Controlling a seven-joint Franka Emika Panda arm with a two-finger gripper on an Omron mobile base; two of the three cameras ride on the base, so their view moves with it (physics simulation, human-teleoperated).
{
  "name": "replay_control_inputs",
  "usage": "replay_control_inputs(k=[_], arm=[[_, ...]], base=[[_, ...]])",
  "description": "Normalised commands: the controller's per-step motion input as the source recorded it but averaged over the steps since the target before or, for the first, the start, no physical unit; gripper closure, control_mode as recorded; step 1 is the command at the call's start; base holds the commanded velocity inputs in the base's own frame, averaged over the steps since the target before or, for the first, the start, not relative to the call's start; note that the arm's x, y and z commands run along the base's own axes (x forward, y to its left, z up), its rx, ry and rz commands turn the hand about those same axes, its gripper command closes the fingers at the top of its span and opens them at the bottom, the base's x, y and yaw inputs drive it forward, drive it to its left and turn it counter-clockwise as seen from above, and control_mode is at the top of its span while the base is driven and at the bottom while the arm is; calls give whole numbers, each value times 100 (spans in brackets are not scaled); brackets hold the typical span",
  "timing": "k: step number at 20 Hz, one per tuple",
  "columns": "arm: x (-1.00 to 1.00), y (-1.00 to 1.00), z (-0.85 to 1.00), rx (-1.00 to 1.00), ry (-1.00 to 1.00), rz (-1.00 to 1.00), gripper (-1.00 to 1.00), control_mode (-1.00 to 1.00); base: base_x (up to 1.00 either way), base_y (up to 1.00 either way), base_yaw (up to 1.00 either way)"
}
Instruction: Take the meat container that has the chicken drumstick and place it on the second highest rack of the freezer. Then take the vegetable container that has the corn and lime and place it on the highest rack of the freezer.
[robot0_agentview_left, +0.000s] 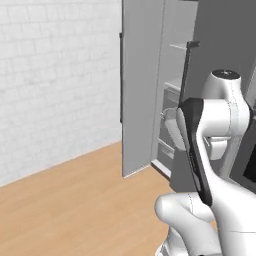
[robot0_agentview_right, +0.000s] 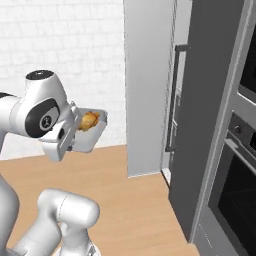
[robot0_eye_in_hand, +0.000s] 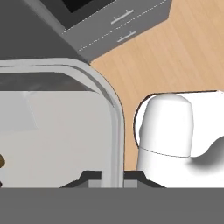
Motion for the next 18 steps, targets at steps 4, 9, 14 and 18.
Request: replay_control_inputs(k=[4,9,14,18], arm=[[0,0,0,0,0,0,100,100],[0,0,0,0,0,0,100,100],[0,0,0,0,0,0,100,100],[0,0,0,0,0,0,100,100]], base=[[21,71,-33],[39,55,-41],[48,54,-43],[49,53,-42]])
